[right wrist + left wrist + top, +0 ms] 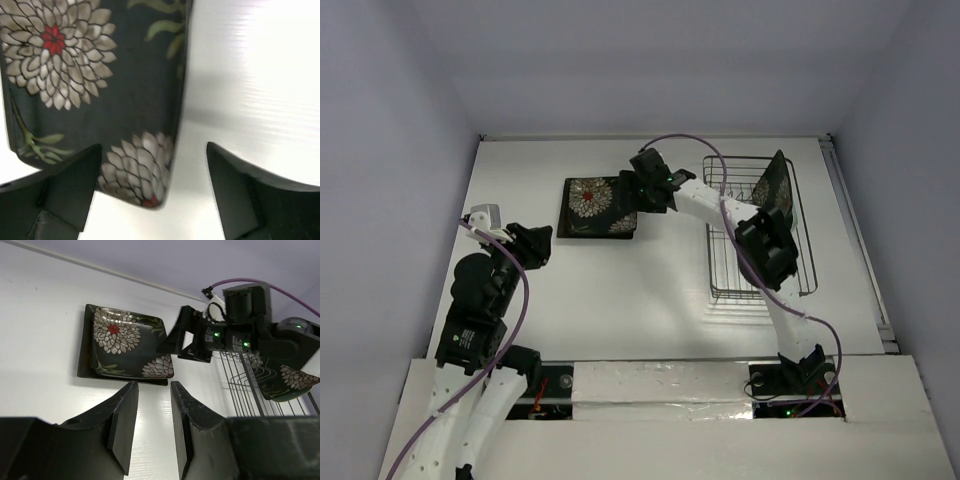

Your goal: Unload the plates from the dish rack

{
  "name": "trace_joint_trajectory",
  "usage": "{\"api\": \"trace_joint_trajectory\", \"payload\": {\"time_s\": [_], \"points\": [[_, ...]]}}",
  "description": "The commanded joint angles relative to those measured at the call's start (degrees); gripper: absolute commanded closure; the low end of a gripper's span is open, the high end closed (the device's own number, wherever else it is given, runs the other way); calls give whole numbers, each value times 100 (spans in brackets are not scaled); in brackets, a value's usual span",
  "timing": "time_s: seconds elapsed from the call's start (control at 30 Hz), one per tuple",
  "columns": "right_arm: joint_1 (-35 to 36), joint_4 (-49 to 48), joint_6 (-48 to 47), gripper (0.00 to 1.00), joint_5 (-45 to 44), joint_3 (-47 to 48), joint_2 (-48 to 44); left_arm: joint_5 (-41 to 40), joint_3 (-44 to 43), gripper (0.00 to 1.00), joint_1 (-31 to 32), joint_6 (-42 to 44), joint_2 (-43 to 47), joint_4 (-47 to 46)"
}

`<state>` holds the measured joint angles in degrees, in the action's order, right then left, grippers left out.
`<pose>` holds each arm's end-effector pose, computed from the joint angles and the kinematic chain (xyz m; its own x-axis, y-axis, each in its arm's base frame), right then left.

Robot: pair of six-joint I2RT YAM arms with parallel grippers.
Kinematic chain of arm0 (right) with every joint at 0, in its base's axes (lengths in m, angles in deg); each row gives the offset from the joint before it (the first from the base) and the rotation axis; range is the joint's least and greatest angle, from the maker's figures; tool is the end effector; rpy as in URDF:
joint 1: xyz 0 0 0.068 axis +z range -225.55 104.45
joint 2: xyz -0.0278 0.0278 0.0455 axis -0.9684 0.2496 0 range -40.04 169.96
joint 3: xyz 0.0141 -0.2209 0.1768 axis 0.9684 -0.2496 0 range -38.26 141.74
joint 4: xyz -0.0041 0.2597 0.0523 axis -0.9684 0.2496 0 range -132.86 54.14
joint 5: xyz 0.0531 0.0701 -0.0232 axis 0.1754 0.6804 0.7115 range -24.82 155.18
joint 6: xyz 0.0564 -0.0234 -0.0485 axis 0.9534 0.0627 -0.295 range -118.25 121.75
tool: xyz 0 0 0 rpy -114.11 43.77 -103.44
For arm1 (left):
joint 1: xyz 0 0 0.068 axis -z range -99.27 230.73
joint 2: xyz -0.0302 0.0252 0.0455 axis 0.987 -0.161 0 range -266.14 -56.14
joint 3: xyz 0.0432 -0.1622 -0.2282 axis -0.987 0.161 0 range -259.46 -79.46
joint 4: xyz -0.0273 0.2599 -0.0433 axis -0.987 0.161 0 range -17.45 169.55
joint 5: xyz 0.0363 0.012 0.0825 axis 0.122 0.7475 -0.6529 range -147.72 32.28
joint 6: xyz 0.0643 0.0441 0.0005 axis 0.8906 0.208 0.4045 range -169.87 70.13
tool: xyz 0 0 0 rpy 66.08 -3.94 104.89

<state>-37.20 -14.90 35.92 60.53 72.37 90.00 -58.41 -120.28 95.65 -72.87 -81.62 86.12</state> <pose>0.4319 0.3347 0.1945 -0.8006 0.0806 -0.5938 -0.1518 0.9313 0.3311 0.1320 -0.0344 0.3598 -0.0685 -0.3862 -0.9199 0.2379 0.8891 -0.3910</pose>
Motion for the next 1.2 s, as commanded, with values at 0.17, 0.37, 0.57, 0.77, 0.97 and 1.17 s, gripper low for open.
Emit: {"api": "trace_joint_trajectory", "payload": {"time_s": [0.17, 0.37, 0.57, 0.77, 0.97, 1.17], "points": [[-186, -73, -1086, 86, -1731, -1244, -3017, 25, 30, 71, 11, 15, 34, -187], [-1258, 805, -1799, 100, -2612, -2229, -4493, 42, 39, 80, 11, 24, 43, -196], [-2296, 1097, -2046, 96, -2893, -2836, -5067, -28, 30, 100, 11, 24, -45, -178], [-2709, 1255, -2309, 39, -2797, -2538, -4567, -1, 21, 90, 11, 24, -160, -170], [-2824, 1378, -2450, 48, -2770, -2204, -3847, -2, 13, 88, 11, 33, -195, -170], [-2877, 1378, -2565, 59, -2691, -1985, -3503, 7, 4, 87, 11, 42, -230, -170]]}}
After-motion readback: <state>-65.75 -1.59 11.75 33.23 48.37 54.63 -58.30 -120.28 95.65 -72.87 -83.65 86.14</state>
